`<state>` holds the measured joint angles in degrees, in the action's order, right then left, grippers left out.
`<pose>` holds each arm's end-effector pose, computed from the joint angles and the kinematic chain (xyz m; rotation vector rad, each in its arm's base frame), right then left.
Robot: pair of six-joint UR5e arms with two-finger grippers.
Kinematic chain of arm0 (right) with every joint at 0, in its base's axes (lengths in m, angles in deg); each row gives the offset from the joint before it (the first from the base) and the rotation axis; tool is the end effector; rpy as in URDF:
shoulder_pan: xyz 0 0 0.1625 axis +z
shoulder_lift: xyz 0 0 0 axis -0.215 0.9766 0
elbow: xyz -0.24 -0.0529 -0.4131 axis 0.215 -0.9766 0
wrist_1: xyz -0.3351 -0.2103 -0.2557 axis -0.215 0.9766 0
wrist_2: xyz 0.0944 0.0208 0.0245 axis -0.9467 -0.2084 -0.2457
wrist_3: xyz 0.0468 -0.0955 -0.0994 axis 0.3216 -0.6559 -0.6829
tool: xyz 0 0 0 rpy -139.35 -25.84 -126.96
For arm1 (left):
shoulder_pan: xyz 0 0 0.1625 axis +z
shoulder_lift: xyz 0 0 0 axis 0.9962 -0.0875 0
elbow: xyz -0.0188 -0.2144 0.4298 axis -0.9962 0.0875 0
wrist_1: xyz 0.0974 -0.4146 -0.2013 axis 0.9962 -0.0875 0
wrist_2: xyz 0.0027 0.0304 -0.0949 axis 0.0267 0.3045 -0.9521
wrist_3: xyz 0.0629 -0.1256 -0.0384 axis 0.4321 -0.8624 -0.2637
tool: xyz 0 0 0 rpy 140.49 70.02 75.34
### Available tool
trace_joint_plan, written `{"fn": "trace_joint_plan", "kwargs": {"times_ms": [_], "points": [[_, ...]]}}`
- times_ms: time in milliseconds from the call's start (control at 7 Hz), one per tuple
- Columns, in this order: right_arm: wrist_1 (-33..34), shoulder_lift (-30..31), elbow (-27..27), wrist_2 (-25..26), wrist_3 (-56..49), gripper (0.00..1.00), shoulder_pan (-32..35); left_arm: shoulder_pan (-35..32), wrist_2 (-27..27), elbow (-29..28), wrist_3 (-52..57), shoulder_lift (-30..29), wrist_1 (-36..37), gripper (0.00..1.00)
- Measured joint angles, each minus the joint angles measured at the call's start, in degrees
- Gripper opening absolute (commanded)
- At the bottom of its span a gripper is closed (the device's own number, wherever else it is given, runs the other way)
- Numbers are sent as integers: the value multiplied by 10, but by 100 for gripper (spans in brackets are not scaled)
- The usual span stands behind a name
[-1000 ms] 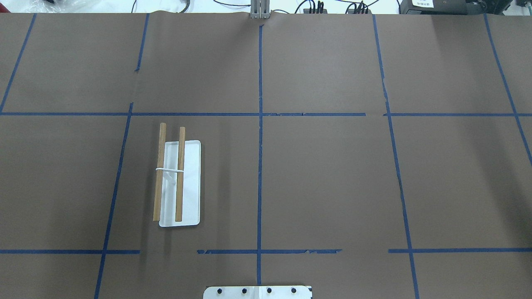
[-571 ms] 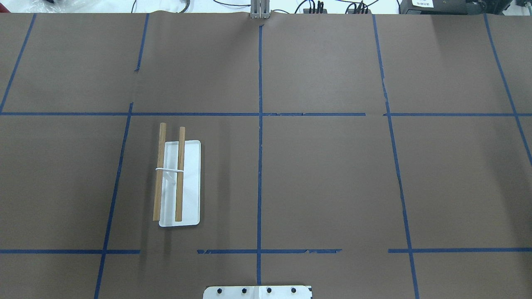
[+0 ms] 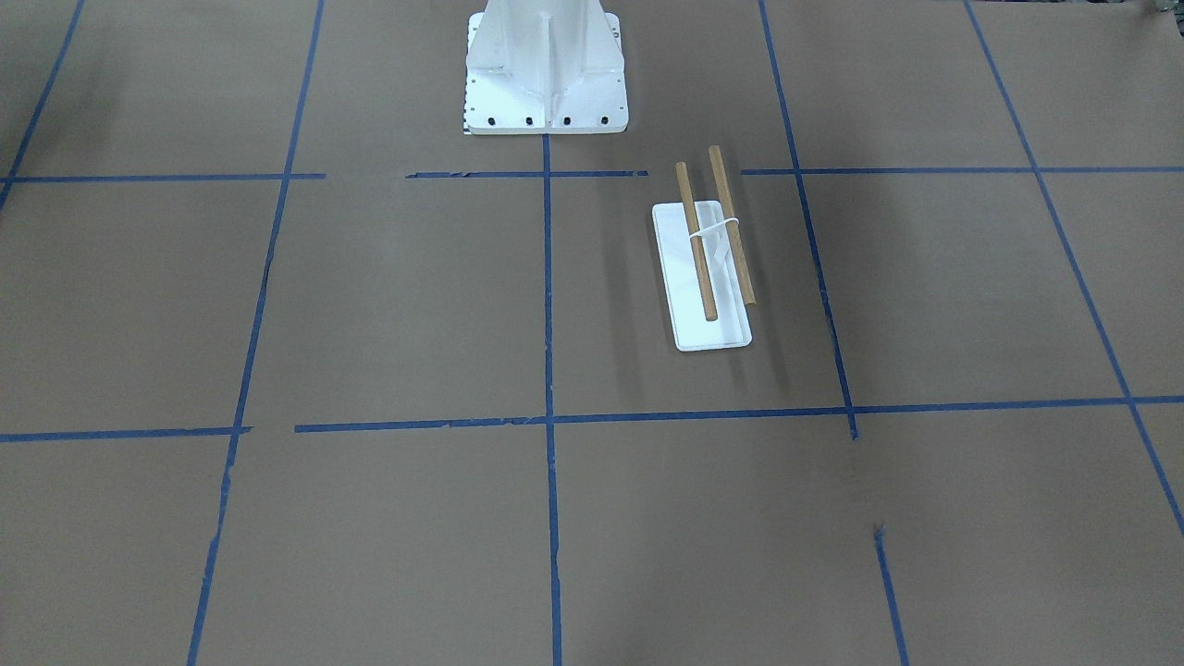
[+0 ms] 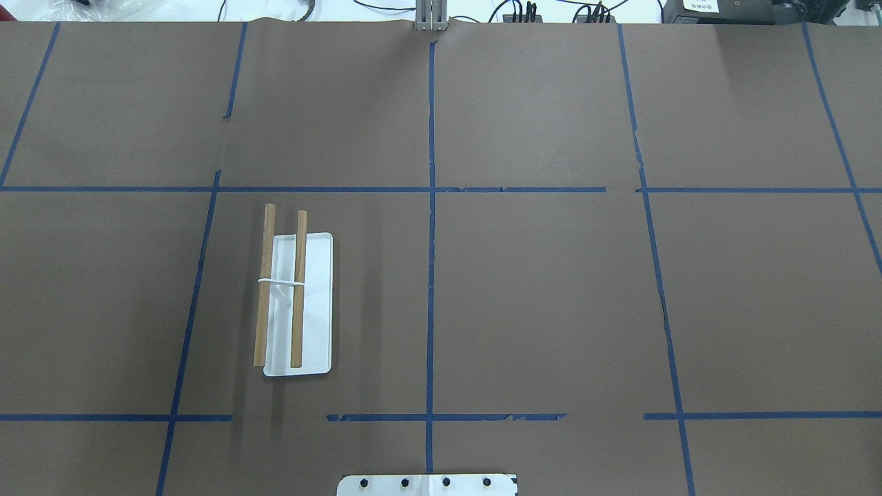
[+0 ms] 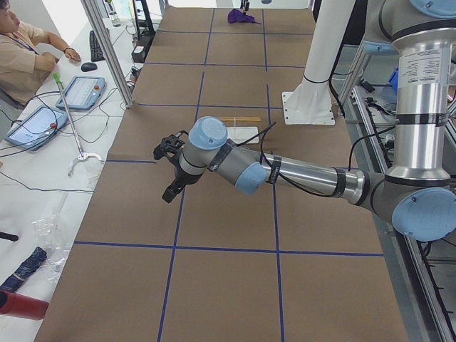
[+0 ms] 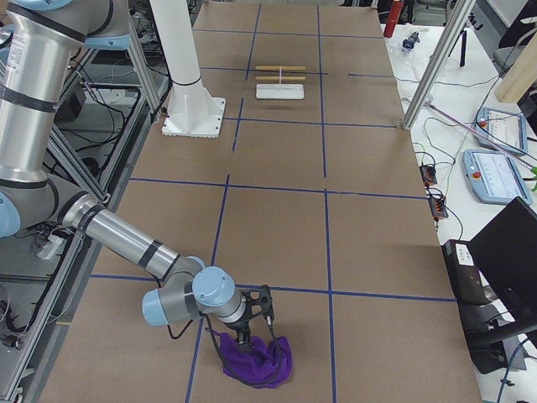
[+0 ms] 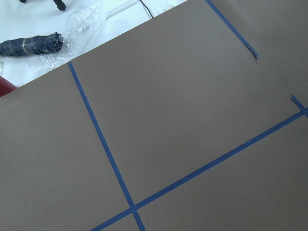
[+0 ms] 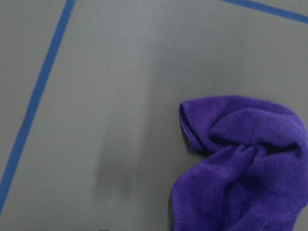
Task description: Hang towel on rack
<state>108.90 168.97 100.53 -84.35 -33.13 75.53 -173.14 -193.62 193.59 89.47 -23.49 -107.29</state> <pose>0.0293 -0.3420 0.9465 0.2676 -0.6846 -0.1251 -0.0142 -0.5612 0.5840 0.6168 0.7352 0.3272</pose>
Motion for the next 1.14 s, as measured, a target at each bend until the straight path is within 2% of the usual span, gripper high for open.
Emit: {"fn": "trace_joint_plan", "kwargs": {"times_ms": [286,571,1000,1143], "points": [[-15,5,-29,8,-2,78,-9,0,-54,-3,0,0,-2,100],[-18,7,-34,11,-5,75,-32,0,-74,-11,2,1,-2,100],[-23,13,-35,23,-5,19,-57,0,-77,-19,3,1,-2,100],[-23,14,-35,27,-5,12,-63,0,-77,-19,3,0,-2,100]]}}
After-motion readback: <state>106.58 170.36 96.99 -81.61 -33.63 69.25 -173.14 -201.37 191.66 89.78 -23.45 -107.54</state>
